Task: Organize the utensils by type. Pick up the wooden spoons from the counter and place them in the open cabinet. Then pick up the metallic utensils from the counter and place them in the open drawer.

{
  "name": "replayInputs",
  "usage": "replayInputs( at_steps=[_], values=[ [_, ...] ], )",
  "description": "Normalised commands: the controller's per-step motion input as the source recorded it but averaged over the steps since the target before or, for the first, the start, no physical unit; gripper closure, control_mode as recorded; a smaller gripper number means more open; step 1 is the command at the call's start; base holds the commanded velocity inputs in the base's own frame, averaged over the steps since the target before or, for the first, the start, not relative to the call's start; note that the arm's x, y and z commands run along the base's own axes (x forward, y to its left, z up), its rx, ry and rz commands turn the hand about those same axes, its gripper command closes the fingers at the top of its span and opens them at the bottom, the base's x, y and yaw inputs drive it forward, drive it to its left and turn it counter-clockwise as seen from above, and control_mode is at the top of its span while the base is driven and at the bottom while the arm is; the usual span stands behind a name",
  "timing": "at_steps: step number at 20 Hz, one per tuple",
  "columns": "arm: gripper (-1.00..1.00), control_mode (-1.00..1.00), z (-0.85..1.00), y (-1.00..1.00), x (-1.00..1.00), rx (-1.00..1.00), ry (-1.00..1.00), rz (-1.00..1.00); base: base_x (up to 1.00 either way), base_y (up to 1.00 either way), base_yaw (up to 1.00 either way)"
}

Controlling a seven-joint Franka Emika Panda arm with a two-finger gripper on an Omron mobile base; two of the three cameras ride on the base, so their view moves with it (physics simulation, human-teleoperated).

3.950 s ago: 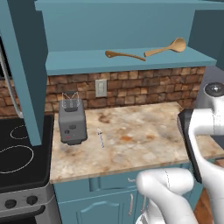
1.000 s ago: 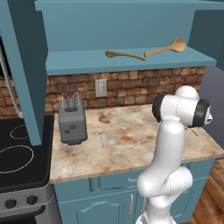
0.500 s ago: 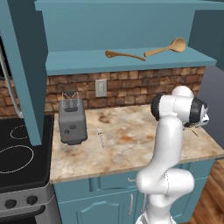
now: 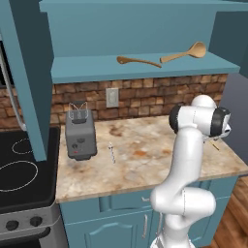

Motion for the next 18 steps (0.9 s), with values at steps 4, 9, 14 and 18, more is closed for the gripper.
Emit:
replayInputs(
  at_steps=[4, 9, 14, 18],
  values=[
    [1.0, -1.0, -0.59, 0.0, 0.23, 0.0, 0.12, 0.0, 0.0, 0.0, 0.0],
    [1.0, -1.0, -0.64, 0.03, 0.03, 0.0, 0.08, 0.0, 0.0, 0.0, 0.0],
    [1.0, -1.0, -0.59, 0.15, 0.0, 0.0, 0.04, 0.0, 0.0, 0.0, 0.0],
    [1.0, -1.0, -0.4, 0.42, 0.0, 0.0, 0.02, 0.0, 0.0, 0.0, 0.0]
  ],
)
